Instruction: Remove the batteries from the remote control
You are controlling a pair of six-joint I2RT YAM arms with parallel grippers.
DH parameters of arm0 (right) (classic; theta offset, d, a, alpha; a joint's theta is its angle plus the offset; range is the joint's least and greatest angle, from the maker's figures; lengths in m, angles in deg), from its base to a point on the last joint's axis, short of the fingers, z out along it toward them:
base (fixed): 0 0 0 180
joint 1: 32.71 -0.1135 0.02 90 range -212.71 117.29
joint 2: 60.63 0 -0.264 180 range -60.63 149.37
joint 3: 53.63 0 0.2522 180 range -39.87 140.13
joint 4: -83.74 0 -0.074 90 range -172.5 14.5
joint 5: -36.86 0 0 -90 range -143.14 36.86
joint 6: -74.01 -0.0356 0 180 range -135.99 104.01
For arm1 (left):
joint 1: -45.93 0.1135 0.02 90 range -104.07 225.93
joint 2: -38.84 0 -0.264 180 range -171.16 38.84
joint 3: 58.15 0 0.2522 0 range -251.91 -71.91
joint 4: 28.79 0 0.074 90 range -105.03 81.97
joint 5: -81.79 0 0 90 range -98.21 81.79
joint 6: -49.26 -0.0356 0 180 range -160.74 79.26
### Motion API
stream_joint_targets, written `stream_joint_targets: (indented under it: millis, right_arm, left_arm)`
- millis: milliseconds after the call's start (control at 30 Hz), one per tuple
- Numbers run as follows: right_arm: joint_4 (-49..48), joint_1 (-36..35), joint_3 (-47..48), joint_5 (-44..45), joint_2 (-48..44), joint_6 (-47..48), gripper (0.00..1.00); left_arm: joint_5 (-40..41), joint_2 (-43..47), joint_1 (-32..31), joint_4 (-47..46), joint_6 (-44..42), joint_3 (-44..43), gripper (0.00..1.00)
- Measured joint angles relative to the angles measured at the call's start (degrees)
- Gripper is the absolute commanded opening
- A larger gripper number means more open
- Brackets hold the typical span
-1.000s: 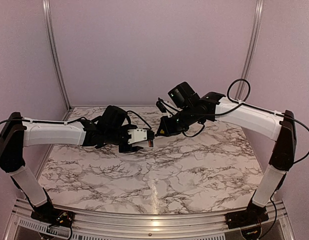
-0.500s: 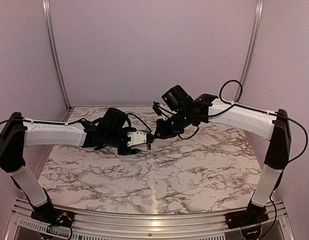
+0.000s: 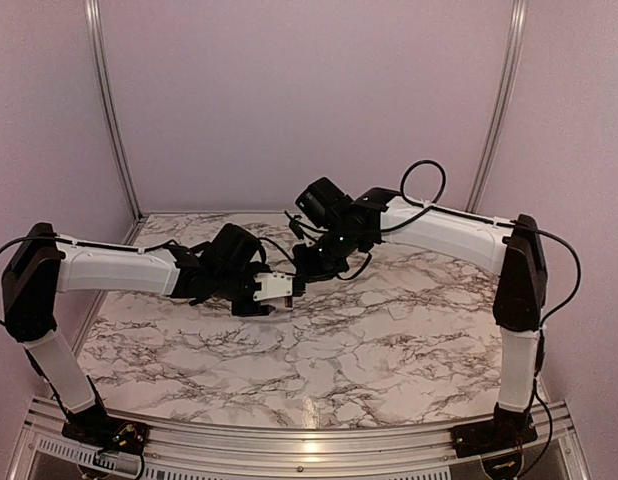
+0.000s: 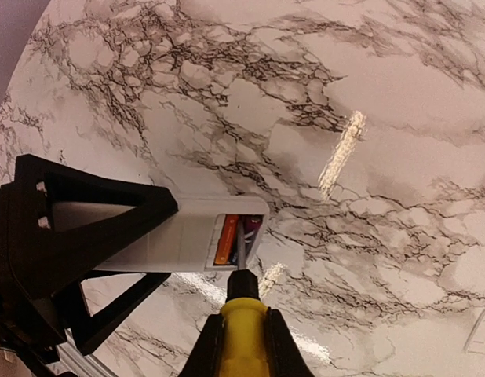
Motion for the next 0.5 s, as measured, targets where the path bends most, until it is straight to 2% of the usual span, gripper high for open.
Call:
stream_joint_targets:
  millis: [500]
  right_arm:
    - [-0.15,1.44,5.46,-4.31,8.63,-1.62,0.0]
  left_arm:
    - [5.9,-3.76,-0.44,0.35,-4.37,1.16,0.0]
